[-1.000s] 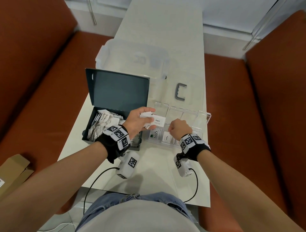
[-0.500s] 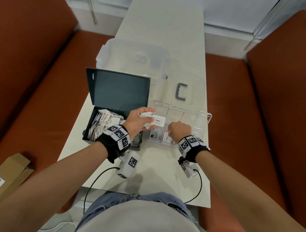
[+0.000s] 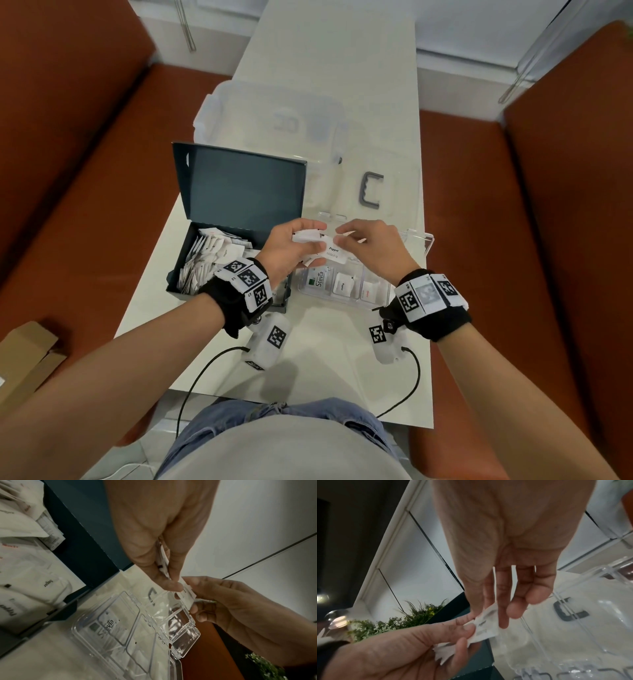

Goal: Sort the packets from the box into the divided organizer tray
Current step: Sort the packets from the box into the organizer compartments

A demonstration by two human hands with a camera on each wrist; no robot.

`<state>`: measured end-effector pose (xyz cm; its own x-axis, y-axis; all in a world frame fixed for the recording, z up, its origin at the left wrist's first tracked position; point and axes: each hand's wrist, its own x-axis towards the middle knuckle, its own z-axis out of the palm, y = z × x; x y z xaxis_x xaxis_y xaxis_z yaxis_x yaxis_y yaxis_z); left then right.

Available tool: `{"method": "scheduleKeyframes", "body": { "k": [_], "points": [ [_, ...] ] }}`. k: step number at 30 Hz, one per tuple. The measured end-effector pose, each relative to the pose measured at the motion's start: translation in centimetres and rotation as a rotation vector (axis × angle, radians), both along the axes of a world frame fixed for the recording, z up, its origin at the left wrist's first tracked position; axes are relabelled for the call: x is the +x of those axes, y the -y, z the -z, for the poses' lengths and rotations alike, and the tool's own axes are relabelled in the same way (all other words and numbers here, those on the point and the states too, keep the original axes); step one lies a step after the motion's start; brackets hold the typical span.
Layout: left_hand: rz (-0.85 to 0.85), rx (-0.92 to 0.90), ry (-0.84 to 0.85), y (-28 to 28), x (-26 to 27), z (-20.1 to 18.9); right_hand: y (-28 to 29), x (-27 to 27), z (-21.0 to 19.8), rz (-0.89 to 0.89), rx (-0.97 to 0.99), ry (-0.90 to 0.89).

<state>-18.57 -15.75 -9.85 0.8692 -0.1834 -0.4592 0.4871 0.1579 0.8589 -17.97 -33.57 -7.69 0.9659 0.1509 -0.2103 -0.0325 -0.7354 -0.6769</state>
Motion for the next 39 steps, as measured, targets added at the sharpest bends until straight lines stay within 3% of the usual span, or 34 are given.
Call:
{"method": "scheduleKeyframes", "body": {
  "k": [3, 9, 24, 29, 39],
  "points": [
    [0.004, 0.005, 0.025, 0.3, -0.1, 0.0, 0.1, -0.1, 0.1, -0.027, 0.047, -0.071],
    [-0.009, 0.008, 0.005, 0.2, -0.2, 0.3, 1.4, 0.7, 0.5, 0.211, 0.189, -0.044],
    [-0.031, 0.010, -0.022, -0.3, -0.2, 0.3, 0.9, 0.7, 5.1, -0.202, -0.420, -0.224],
    [-0.027, 0.019, -0.023, -0.4, -0.3, 0.3, 0.1, 0.4, 6.4, -0.208, -0.486, -0.277],
    [-0.026, 0.013, -0.035, -0.5, -0.5, 0.3, -0.4, 0.1, 8.1, -0.206, -0.668, -0.143]
  ]
}}
